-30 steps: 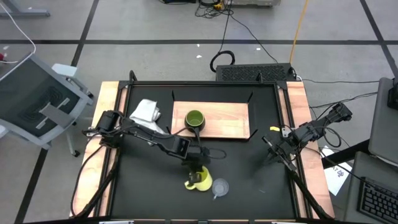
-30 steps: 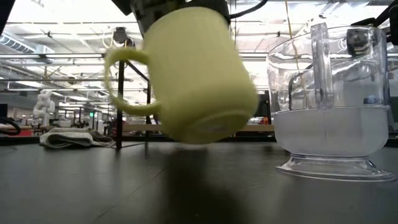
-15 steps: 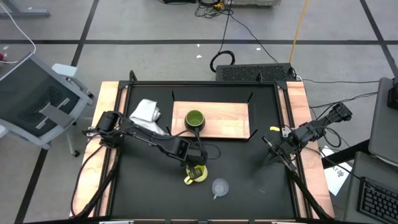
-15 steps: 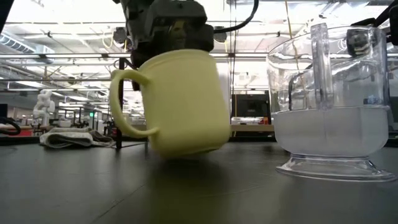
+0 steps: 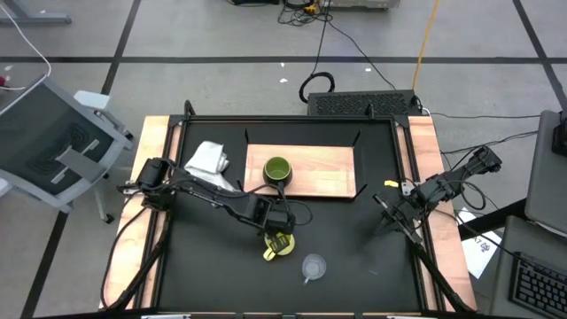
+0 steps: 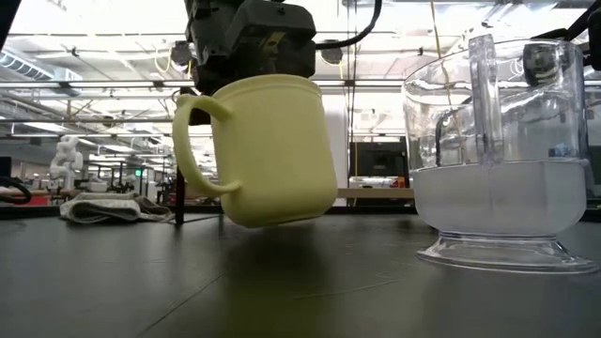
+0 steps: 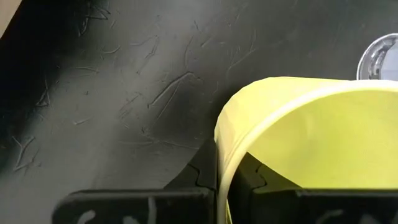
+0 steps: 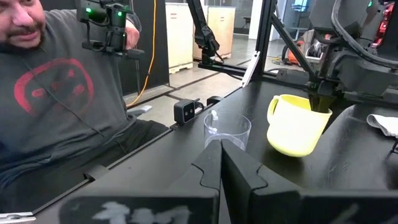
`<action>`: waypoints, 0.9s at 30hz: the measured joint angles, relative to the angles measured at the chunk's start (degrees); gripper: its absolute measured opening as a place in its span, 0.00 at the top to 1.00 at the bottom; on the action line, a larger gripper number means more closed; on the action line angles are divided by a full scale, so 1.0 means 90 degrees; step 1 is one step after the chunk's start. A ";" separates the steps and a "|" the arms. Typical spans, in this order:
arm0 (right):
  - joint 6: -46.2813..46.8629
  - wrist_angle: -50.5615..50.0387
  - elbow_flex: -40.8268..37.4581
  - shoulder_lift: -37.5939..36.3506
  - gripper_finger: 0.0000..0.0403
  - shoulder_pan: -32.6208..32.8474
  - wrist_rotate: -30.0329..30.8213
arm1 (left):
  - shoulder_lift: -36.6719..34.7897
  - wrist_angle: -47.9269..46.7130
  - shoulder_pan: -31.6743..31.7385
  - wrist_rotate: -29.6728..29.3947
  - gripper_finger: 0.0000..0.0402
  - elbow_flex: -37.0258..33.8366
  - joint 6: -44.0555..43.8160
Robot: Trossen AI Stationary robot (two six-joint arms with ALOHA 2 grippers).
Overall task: Stack small to large cups/mugs on shelf
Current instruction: Put the yellow mug on the shelf
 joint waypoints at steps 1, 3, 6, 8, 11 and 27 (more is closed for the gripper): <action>-0.0001 0.0001 0.0000 -0.0001 1.00 0.0000 -0.0001 | 0.0000 -0.0001 0.0000 -0.0001 0.97 0.0000 0.0004; -0.0001 0.0001 0.0000 0.0000 1.00 0.0000 0.0000 | 0.0000 -0.0003 0.0000 0.0006 0.96 0.0000 0.0005; 0.0009 0.0001 0.0000 -0.0001 1.00 0.0000 0.0001 | 0.0000 0.0003 0.0000 0.0068 0.97 0.0000 0.0003; 0.0009 0.0004 0.0000 0.0000 1.00 0.0000 0.0001 | 0.0000 0.0003 0.0000 0.0080 0.98 0.0000 -0.0020; 0.0009 0.0006 0.0000 0.0000 1.00 0.0000 0.0001 | 0.0000 0.0003 -0.0005 0.0098 0.96 0.0000 -0.0088; 0.0013 0.0008 0.0000 0.0000 1.00 0.0002 -0.0001 | 0.0000 0.0129 -0.0088 0.0112 0.86 0.0000 -0.0065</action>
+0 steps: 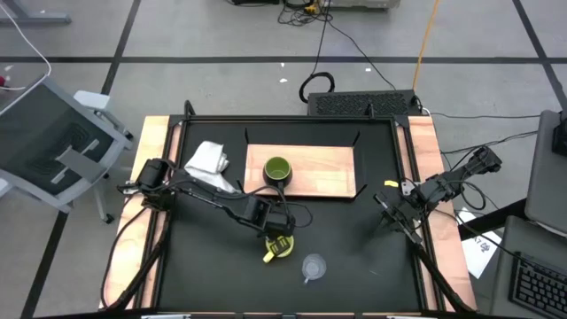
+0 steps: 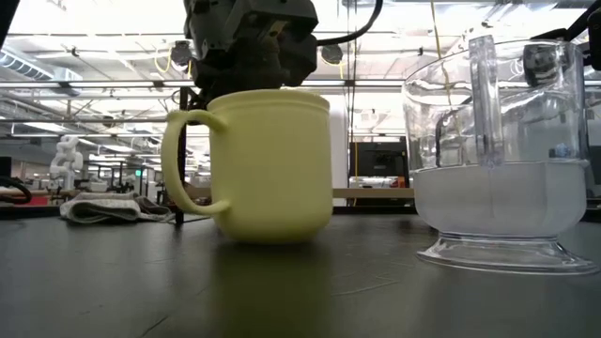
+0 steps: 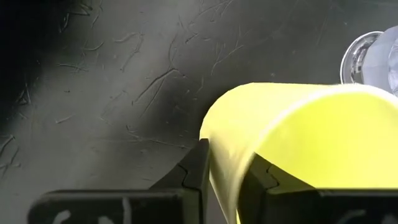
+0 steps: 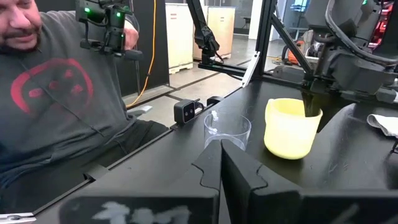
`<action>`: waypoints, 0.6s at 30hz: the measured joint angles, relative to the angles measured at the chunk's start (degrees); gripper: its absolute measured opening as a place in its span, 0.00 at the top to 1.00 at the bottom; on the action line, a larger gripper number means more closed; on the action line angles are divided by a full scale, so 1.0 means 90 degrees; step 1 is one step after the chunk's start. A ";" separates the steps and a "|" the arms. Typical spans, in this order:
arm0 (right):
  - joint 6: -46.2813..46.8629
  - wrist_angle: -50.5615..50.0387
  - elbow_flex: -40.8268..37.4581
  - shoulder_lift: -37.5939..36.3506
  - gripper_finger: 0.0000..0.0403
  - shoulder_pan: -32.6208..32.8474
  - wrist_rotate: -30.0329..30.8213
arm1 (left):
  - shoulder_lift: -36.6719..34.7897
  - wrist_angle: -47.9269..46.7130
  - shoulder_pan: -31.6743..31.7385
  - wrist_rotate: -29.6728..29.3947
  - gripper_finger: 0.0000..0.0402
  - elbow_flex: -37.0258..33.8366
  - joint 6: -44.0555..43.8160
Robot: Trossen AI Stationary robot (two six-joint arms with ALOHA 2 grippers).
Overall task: Stack small to large cups/mugs on shelf
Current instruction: Put the yellow mug on the shelf
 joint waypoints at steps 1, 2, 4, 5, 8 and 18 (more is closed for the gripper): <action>0.0000 0.0000 0.0000 -0.0001 1.00 -0.0001 0.0000 | 0.0000 0.0000 -0.0007 0.0000 0.86 0.0000 0.0002; 0.0002 0.0000 0.0000 0.0000 1.00 -0.0002 0.0000 | 0.0000 0.0000 -0.0004 0.0000 0.86 0.0000 0.0009; 0.0002 0.0000 0.0000 -0.0002 1.00 0.0000 0.0000 | 0.0000 0.0004 -0.0007 0.0002 0.86 0.0000 0.0059; 0.0002 0.0000 0.0000 -0.0002 1.00 -0.0002 0.0000 | 0.0000 0.0015 -0.0013 0.0017 0.86 0.0000 0.0109; 0.0003 0.0000 0.0000 0.0000 1.00 0.0000 0.0000 | 0.0000 0.0114 -0.0034 0.0083 0.83 0.0000 0.0217; 0.0053 0.0002 0.0000 0.0000 1.00 0.0000 0.0000 | 0.0000 0.0454 -0.0041 0.0194 0.59 0.0000 0.0234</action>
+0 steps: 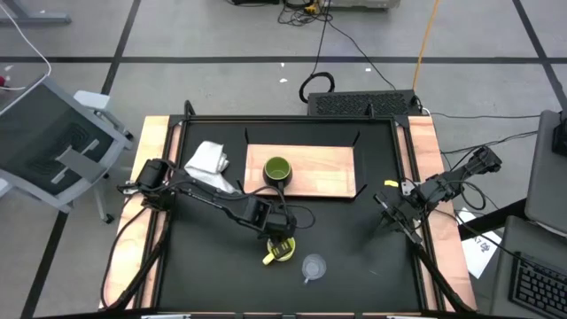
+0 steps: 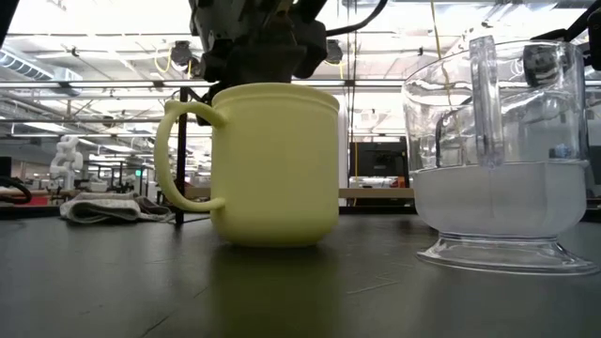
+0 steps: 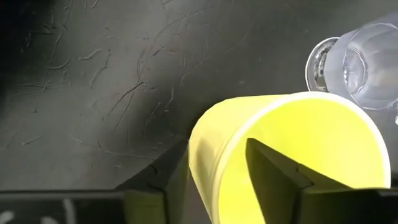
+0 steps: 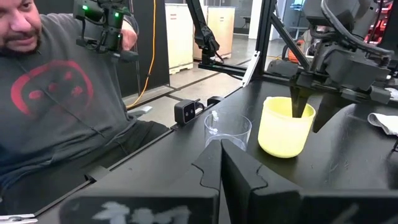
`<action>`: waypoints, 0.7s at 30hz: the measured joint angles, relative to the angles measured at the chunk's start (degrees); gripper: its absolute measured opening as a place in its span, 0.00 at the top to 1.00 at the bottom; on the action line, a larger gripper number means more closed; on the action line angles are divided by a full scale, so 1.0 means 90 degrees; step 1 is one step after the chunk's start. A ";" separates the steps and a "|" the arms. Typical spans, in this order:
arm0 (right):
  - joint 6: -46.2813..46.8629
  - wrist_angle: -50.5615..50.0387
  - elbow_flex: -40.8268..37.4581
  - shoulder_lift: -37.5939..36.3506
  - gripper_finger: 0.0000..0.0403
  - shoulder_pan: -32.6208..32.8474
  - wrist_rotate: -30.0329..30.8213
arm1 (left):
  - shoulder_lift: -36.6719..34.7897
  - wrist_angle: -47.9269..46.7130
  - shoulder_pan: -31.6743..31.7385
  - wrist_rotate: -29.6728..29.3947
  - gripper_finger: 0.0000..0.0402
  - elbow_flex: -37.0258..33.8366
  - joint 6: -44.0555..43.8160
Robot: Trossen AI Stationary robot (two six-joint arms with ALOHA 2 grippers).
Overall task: Stack small to large cups/mugs on shelf
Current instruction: Put the yellow mug on the shelf
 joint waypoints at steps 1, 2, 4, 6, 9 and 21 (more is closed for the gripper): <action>0.0000 0.0000 0.0000 0.0000 1.00 0.0000 0.0000 | 0.0000 0.0000 0.0000 0.0000 0.57 0.0000 -0.0011; 0.0002 0.0000 0.0000 -0.0001 1.00 0.0000 0.0000 | 0.0000 0.0000 0.0002 0.0015 0.55 0.0000 -0.0021; 0.0005 0.0000 0.0000 -0.0002 1.00 0.0000 0.0000 | -0.0018 -0.0012 0.0002 0.0049 0.52 0.0000 0.0018; 0.0005 0.0000 0.0000 -0.0002 1.00 0.0000 0.0000 | -0.0074 -0.0027 0.0003 0.0046 0.50 0.0000 0.0100; 0.0005 0.0002 0.0000 -0.0002 1.00 0.0000 0.0000 | -0.0295 -0.0036 0.0005 0.0038 0.48 0.0003 0.0156; 0.0100 0.0007 0.0000 -0.0002 1.00 0.0000 0.0000 | -0.1480 -0.0351 -0.0067 -0.0019 0.55 0.0007 0.1178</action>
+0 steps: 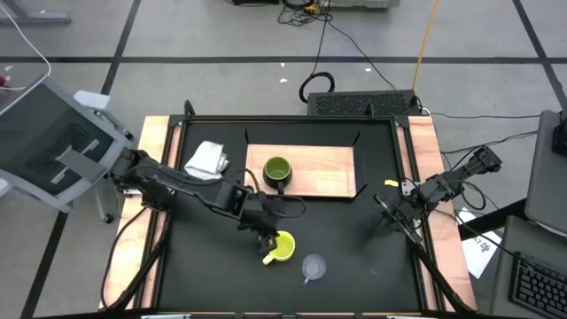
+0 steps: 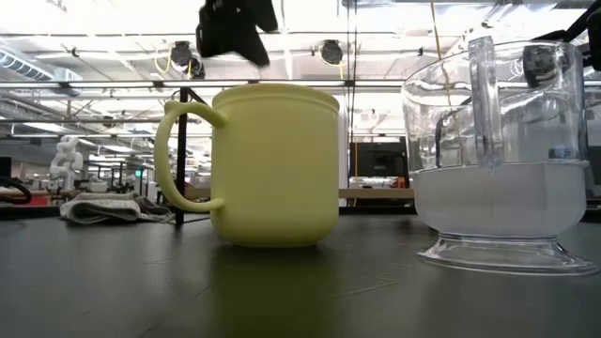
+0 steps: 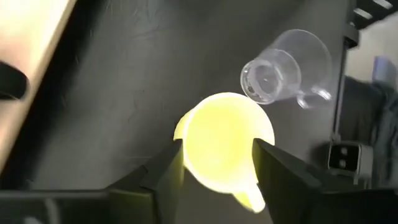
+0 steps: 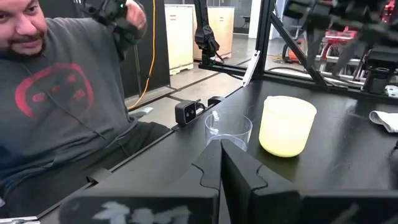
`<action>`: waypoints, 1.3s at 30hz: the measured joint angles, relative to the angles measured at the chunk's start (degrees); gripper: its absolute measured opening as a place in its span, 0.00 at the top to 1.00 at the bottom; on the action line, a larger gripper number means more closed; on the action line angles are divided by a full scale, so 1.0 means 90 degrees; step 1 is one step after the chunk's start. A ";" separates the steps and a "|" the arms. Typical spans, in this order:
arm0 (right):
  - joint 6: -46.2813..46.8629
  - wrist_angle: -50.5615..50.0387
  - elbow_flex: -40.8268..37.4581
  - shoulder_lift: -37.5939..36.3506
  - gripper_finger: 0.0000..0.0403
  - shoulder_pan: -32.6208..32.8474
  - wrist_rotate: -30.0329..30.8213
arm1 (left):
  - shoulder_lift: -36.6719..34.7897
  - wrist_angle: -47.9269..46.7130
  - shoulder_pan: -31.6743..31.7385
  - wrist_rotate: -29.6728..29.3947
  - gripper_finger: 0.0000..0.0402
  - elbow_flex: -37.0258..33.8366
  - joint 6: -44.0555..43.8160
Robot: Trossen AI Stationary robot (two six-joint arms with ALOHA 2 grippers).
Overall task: Stack small to large cups/mugs on shelf
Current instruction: Put the yellow mug on the shelf
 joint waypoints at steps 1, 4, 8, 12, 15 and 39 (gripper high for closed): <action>0.0000 0.0000 0.0000 0.0000 1.00 0.0000 0.0000 | -0.0089 -0.0055 -0.0028 -0.0050 0.60 0.0000 0.0205; 0.0000 0.0002 0.0000 0.0000 1.00 -0.0001 0.0000 | -0.0291 -0.0365 -0.0127 -0.0394 0.83 0.0000 0.0591; -0.0006 0.0045 0.0000 0.0000 1.00 0.0000 0.0000 | -0.0557 -0.0478 -0.0272 -0.1189 0.96 -0.0179 0.0582; -0.0005 0.0051 0.0000 0.0000 1.00 0.0000 0.0000 | -0.0957 -0.0178 -0.0495 -0.1869 0.99 -0.0766 0.0509; 0.0005 0.0056 0.0000 0.0000 1.00 0.0000 0.0000 | -0.1447 0.0919 -0.0664 -0.2022 0.99 -0.1586 0.0524; -0.0630 0.0559 -0.0002 0.0360 1.00 -0.0005 0.0491 | -0.3767 0.8165 -0.1027 -0.2568 1.00 -0.7169 0.2198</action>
